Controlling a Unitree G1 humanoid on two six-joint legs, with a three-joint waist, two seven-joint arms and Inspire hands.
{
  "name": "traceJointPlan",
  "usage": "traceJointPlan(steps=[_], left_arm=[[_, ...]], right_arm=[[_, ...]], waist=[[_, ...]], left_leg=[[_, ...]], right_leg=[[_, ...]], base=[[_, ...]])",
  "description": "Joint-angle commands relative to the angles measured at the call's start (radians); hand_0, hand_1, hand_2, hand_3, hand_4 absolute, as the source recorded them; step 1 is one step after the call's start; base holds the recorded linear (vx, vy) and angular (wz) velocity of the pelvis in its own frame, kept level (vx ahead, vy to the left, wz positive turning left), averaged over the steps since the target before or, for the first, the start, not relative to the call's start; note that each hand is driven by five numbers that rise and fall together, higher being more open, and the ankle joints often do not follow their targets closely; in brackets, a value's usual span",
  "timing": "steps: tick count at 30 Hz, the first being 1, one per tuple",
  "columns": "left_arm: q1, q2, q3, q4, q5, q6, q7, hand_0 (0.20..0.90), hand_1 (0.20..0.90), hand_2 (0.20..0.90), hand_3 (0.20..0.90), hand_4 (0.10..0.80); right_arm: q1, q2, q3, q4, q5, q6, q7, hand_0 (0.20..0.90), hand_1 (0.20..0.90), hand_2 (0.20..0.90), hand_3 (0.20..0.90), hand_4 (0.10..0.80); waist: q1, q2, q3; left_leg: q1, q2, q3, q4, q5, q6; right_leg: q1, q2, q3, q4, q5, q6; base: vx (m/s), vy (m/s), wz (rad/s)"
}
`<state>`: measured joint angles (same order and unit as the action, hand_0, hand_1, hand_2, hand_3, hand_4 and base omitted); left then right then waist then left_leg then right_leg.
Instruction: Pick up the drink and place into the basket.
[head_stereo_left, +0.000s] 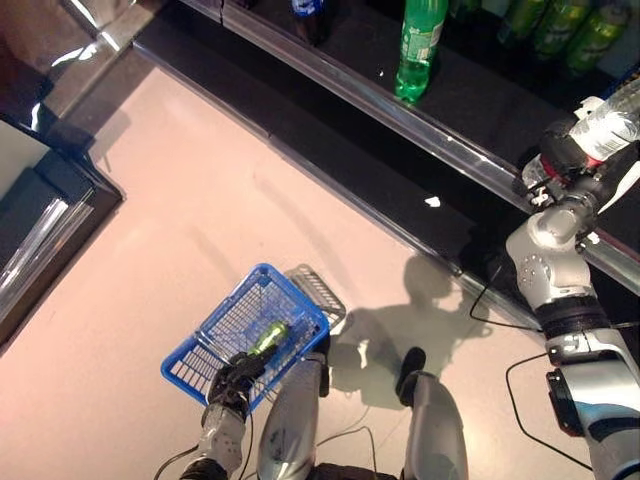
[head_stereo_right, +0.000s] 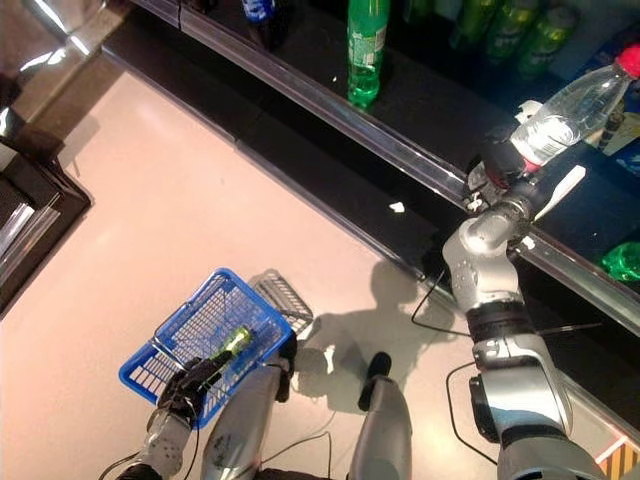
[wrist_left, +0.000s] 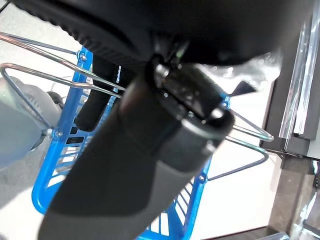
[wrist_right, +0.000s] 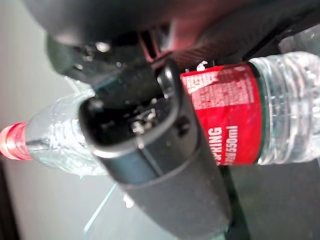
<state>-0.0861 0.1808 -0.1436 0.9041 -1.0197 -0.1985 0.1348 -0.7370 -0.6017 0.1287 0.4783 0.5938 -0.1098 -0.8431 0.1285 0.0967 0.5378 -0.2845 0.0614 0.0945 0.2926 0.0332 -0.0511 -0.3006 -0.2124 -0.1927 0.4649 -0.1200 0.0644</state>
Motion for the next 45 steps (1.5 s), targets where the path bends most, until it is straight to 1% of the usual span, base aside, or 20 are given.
traceJointPlan(steps=[1, 5, 7, 11, 12, 17, 18, 20, 21, 24, 27, 28, 30, 32, 33, 34, 36, 39, 43, 45], left_arm=[[0.149, 0.053, 0.033, -0.104, 0.051, -0.094, -0.039, 0.300, 0.300, 0.300, 0.200, 0.100], [0.169, 0.057, 0.046, -0.129, 0.074, -0.127, -0.070, 0.300, 0.300, 0.300, 0.200, 0.100], [0.181, 0.055, 0.055, -0.148, 0.089, -0.138, -0.074, 0.300, 0.300, 0.300, 0.200, 0.100], [0.202, 0.052, 0.071, -0.212, 0.123, -0.158, -0.112, 0.300, 0.300, 0.300, 0.200, 0.100], [0.206, 0.053, 0.068, -0.225, 0.128, -0.157, -0.111, 0.300, 0.300, 0.300, 0.200, 0.100], [0.232, 0.063, 0.053, -0.328, 0.110, -0.146, -0.175, 0.300, 0.300, 0.300, 0.200, 0.100], [0.238, 0.066, 0.046, -0.365, 0.109, -0.140, -0.179, 0.300, 0.300, 0.300, 0.200, 0.100], [0.250, 0.077, 0.027, -0.419, 0.150, -0.156, -0.184, 0.300, 0.300, 0.300, 0.200, 0.100], [0.252, 0.089, 0.007, -0.471, 0.146, -0.146, -0.177, 0.300, 0.300, 0.300, 0.200, 0.100], [0.258, 0.107, -0.021, -0.588, 0.102, -0.118, -0.178, 0.300, 0.300, 0.300, 0.200, 0.100], [0.261, 0.115, -0.036, -0.657, 0.084, -0.112, -0.181, 0.300, 0.300, 0.300, 0.200, 0.100], [0.264, 0.131, -0.053, -0.743, 0.070, -0.095, -0.168, 0.300, 0.300, 0.300, 0.200, 0.100], [0.260, 0.155, -0.078, -0.834, 0.087, -0.105, -0.158, 0.300, 0.300, 0.300, 0.200, 0.100], [0.251, 0.170, -0.085, -0.887, 0.076, -0.108, -0.166, 0.300, 0.300, 0.300, 0.200, 0.100], [0.244, 0.184, -0.088, -0.942, 0.081, -0.101, -0.165, 0.300, 0.300, 0.300, 0.200, 0.100], [0.242, 0.188, -0.089, -0.952, 0.077, -0.106, -0.175, 0.300, 0.300, 0.300, 0.200, 0.100], [0.228, 0.211, -0.101, -1.035, 0.055, -0.079, -0.188, 0.300, 0.300, 0.300, 0.200, 0.100], [0.201, 0.232, -0.117, -1.106, 0.012, -0.066, -0.205, 0.300, 0.300, 0.300, 0.200, 0.100], [0.162, 0.253, -0.135, -1.178, -0.024, -0.054, -0.237, 0.300, 0.300, 0.300, 0.200, 0.100], [0.143, 0.264, -0.148, -1.214, -0.042, -0.037, -0.256, 0.300, 0.300, 0.300, 0.200, 0.100]], right_arm=[[-0.112, -0.154, -0.077, -0.327, -0.190, -0.104, 0.054, 0.300, 0.300, 0.300, 0.200, 0.100], [-0.035, -0.140, -0.097, -0.446, -0.209, -0.103, 0.120, 0.300, 0.300, 0.300, 0.200, 0.100], [0.008, -0.123, -0.102, -0.504, -0.213, -0.098, 0.151, 0.300, 0.300, 0.300, 0.200, 0.100], [0.108, -0.072, -0.098, -0.602, -0.227, -0.109, 0.258, 0.300, 0.300, 0.300, 0.200, 0.100], [0.124, -0.067, -0.093, -0.623, -0.225, -0.101, 0.269, 0.300, 0.300, 0.300, 0.200, 0.100], [0.213, -0.022, -0.047, -0.727, -0.145, -0.059, 0.420, 0.300, 0.300, 0.300, 0.200, 0.100], [0.227, -0.008, -0.030, -0.750, -0.138, -0.046, 0.439, 0.300, 0.300, 0.300, 0.200, 0.100], [0.247, 0.011, -0.006, -0.776, -0.125, -0.034, 0.485, 0.300, 0.300, 0.300, 0.200, 0.100], [0.255, 0.023, 0.019, -0.792, -0.120, -0.025, 0.492, 0.300, 0.300, 0.300, 0.200, 0.100], [0.262, 0.064, 0.083, -0.808, -0.110, -0.001, 0.504, 0.300, 0.300, 0.300, 0.200, 0.100], [0.262, 0.086, 0.117, -0.813, -0.098, 0.011, 0.506, 0.300, 0.300, 0.300, 0.200, 0.100], [0.266, 0.101, 0.147, -0.824, -0.098, 0.023, 0.498, 0.300, 0.300, 0.300, 0.200, 0.100], [0.249, 0.117, 0.198, -0.822, -0.128, 0.034, 0.483, 0.300, 0.300, 0.300, 0.200, 0.100], [0.239, 0.124, 0.225, -0.817, -0.140, 0.044, 0.475, 0.300, 0.300, 0.300, 0.200, 0.100], [0.230, 0.130, 0.246, -0.812, -0.152, 0.048, 0.458, 0.300, 0.300, 0.300, 0.200, 0.100], [0.228, 0.132, 0.251, -0.810, -0.155, 0.050, 0.456, 0.300, 0.300, 0.300, 0.200, 0.100], [0.214, 0.152, 0.285, -0.773, -0.171, 0.046, 0.429, 0.300, 0.300, 0.300, 0.200, 0.100], [0.192, 0.181, 0.327, -0.726, -0.171, 0.023, 0.414, 0.300, 0.300, 0.300, 0.200, 0.100], [0.168, 0.212, 0.377, -0.668, -0.177, 0.025, 0.397, 0.300, 0.300, 0.300, 0.200, 0.100], [0.160, 0.228, 0.404, -0.629, -0.190, 0.009, 0.389, 0.300, 0.300, 0.300, 0.200, 0.100]], waist=[[-0.024, -0.027, -0.070], [-0.032, -0.040, -0.098], [-0.035, -0.048, -0.114], [-0.042, -0.064, -0.152], [-0.043, -0.066, -0.159], [-0.043, -0.074, -0.207], [-0.040, -0.073, -0.215], [-0.036, -0.071, -0.222], [-0.030, -0.070, -0.224], [-0.013, -0.067, -0.223], [-0.002, -0.066, -0.222], [0.009, -0.065, -0.220], [0.027, -0.060, -0.208], [0.038, -0.056, -0.198], [0.048, -0.052, -0.189], [0.050, -0.052, -0.186], [0.069, -0.046, -0.173], [0.088, -0.040, -0.157], [0.109, -0.034, -0.137], [0.120, -0.032, -0.131]], left_leg=[[0.011, -0.008, -0.037, 0.147, -0.034, -0.021], [0.037, -0.001, -0.024, 0.135, -0.026, -0.023], [0.054, 0.000, -0.020, 0.133, -0.023, -0.024], [0.094, 0.005, -0.008, 0.128, -0.025, -0.026], [0.101, 0.005, -0.006, 0.127, -0.026, -0.026], [0.154, 0.007, 0.002, 0.101, -0.031, -0.026], [0.162, 0.007, 0.003, 0.092, -0.030, -0.027], [0.175, 0.004, 0.002, 0.079, -0.031, -0.026], [0.179, 0.002, 0.000, 0.073, -0.032, -0.025], [0.187, -0.004, -0.009, 0.061, -0.032, -0.024], [0.190, -0.008, -0.018, 0.053, -0.029, -0.024], [0.190, -0.014, -0.028, 0.047, -0.028, -0.022], [0.180, -0.023, -0.044, 0.046, -0.025, -0.020], [0.172, -0.029, -0.055, 0.049, -0.023, -0.019], [0.165, -0.034, -0.066, 0.049, -0.020, -0.018], [0.162, -0.035, -0.069, 0.050, -0.019, -0.018], [0.155, -0.047, -0.089, 0.045, -0.017, -0.017], [0.145, -0.059, -0.112, 0.034, -0.012, -0.014], [0.130, -0.074, -0.141, 0.028, -0.009, -0.010], [0.127, -0.083, -0.155, 0.020, -0.008, -0.009]], right_leg=[[0.115, 0.056, -0.047, -0.076, -0.008, -0.062], [0.148, 0.060, -0.049, -0.097, -0.003, -0.064], [0.172, 0.065, -0.047, -0.108, -0.003, -0.064], [0.226, 0.073, -0.045, -0.134, -0.004, -0.065], [0.236, 0.075, -0.044, -0.140, -0.004, -0.065], [0.301, 0.083, -0.035, -0.186, 0.001, -0.062], [0.311, 0.084, -0.035, -0.196, 0.001, -0.061], [0.324, 0.085, -0.036, -0.206, 0.003, -0.059], [0.329, 0.085, -0.036, -0.212, 0.005, -0.059], [0.342, 0.085, -0.043, -0.218, 0.007, -0.058], [0.348, 0.084, -0.050, -0.221, 0.009, -0.057], [0.353, 0.083, -0.058, -0.225, 0.011, -0.056], [0.350, 0.080, -0.071, -0.222, 0.013, -0.055], [0.349, 0.079, -0.079, -0.220, 0.013, -0.056], [0.348, 0.078, -0.087, -0.219, 0.013, -0.057], [0.347, 0.078, -0.090, -0.219, 0.013, -0.057], [0.345, 0.075, -0.102, -0.216, 0.017, -0.055], [0.340, 0.073, -0.120, -0.215, 0.020, -0.051], [0.331, 0.070, -0.139, -0.215, 0.025, -0.050], [0.329, 0.069, -0.148, -0.221, 0.030, -0.047]], base=[[0.000, 0.000, 0.00], [0.000, 0.000, 0.00], [0.035, 0.013, -0.04], [0.052, 0.006, -0.01], [0.077, 0.004, -0.02], [0.089, 0.017, 0.01], [0.044, 0.029, 0.01], [0.027, 0.021, 0.04], [0.000, 0.008, 0.06], [-0.015, 0.006, 0.08], [-0.015, 0.007, 0.10], [-0.040, 0.014, 0.15], [-0.071, 0.004, 0.20], [-0.066, 0.003, 0.27], [-0.059, 0.008, 0.24], [-0.058, 0.002, 0.30], [-0.046, -0.012, 0.31], [-0.070, -0.028, 0.18], [-0.059, -0.034, 0.26], [-0.029, -0.030, 0.18]])
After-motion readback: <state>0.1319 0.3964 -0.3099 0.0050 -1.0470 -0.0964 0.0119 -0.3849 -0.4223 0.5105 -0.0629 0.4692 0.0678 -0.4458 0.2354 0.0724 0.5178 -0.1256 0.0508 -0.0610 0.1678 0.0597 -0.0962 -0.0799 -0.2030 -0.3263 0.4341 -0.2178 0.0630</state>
